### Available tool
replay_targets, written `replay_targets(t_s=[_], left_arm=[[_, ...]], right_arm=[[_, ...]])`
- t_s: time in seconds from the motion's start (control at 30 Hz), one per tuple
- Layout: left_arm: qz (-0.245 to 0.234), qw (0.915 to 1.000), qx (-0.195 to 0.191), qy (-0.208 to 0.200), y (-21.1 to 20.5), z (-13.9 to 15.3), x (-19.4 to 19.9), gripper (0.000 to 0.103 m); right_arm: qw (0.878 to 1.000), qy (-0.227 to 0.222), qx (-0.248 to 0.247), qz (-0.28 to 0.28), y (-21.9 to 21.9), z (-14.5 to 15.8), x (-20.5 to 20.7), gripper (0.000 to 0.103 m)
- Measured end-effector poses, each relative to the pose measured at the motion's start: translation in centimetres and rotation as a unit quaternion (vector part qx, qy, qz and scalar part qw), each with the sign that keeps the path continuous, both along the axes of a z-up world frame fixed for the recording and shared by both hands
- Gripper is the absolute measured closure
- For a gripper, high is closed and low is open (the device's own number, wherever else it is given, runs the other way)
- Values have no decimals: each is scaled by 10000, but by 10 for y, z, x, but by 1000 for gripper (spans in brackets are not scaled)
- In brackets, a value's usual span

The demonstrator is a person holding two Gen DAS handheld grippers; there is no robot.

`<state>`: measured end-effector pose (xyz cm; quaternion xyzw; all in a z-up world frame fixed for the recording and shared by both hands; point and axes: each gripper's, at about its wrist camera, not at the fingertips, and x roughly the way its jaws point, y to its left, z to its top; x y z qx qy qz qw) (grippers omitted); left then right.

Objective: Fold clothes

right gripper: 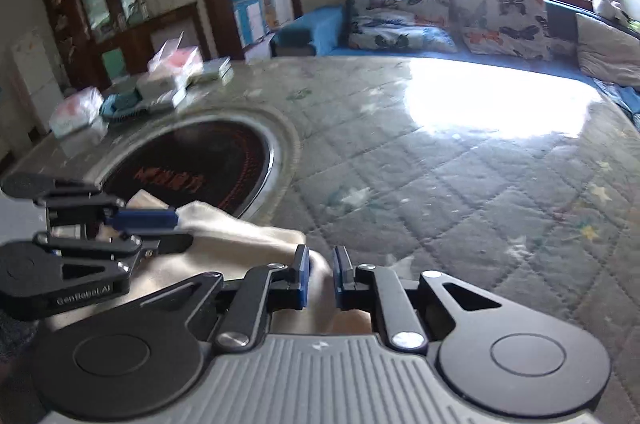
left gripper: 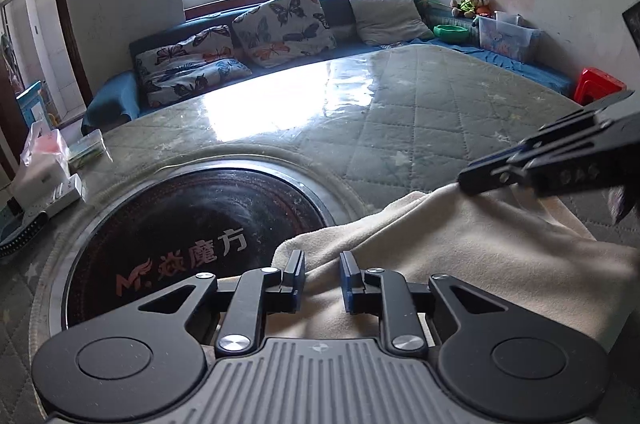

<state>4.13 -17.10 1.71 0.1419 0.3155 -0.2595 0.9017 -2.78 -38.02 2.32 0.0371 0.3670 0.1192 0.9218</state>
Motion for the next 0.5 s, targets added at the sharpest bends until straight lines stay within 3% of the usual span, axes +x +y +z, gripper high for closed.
replay_targets(t_s=[0.2,0.5], left_arm=[[-172,9994,-271,-144,-5,15,-25,82],[-1315,9901,-429,-236,-49,13,-90,83]], right_arm=[[9999,-50,0,-155,-28,14,-36,92],[9996,63,242,-100,-38,14,-60,92]])
